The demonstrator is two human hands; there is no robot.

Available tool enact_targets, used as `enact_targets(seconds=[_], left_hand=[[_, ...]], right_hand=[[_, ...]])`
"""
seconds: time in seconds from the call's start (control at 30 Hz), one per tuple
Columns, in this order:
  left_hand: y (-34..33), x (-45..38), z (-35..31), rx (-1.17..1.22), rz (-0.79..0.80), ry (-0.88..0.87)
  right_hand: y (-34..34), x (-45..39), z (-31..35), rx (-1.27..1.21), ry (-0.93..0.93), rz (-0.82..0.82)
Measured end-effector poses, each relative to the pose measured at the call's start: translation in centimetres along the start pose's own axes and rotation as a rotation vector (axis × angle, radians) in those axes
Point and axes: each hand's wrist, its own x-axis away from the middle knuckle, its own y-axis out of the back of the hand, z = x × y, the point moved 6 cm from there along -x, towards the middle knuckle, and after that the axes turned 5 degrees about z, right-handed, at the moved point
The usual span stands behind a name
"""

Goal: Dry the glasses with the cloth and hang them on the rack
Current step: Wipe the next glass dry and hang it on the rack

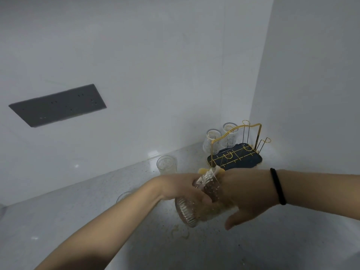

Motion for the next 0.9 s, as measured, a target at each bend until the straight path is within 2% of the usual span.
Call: enact_targets(seconds=[0.07,0.1,0.13,0.2,0.27,0.37,0.47,0.53,0.6,0.7,0.8,0.83,0.9], left_hand=[[-0.2,0.1,1.0,0.215,0.087,0.033],[-0.2,0.0,1.6,0.303,0.144,0.017],[-0.3,0.2,1.7,0.374,0.196,-0.038],[0.1,0.5,1.9,0.497,0.193,-0.141],[0.6,0.8,2.2,0.573,0.107,-0.206],[1.5,1.0,3.0,0.69,-0.083,-0.214],[2.4,1.3,3.5,0.716,-0.326,-0.241],[3.0,1.8,3.2,0.757,-0.463,-0.305],[3.8,2.1,2.7,0.797,-0.562,-0.4],[4.1,1.9,1.4,0.867,-0.634,-0.489],[3.8,1.2,0.3,0.912,-0.78,-0.503],[3.4,0.9,-0.1,0.932,-0.815,-0.512],[2.1,-0.2,-0.7,1.011,-0.829,-0.482]], right_hand=[[0.6,0.3,-0.4,0.174,0.015,-0.112],[1.0,0.5,-0.7,0.172,0.049,-0.197],[1.5,0.6,-0.9,0.098,0.072,-0.257],[2.8,1.0,-1.7,-0.186,0.042,-0.338],[3.6,1.6,-3.1,-0.456,-0.111,-0.419],[3.1,2.5,-5.6,-0.722,-0.308,-0.526],[2.6,3.3,-6.7,-1.095,-0.461,-0.748],[1.6,3.5,-6.6,-1.405,-0.506,-0.894],[0.7,2.8,-5.7,-1.621,-0.5,-0.92],[-1.2,0.5,-3.1,-1.738,-0.549,-0.868],[-3.1,-2.2,-1.6,-1.77,-0.626,-0.888],[-3.1,-3.1,-1.2,-1.773,-0.603,-0.951],[-2.5,-3.8,-1.9,-1.817,-0.58,-1.175]])
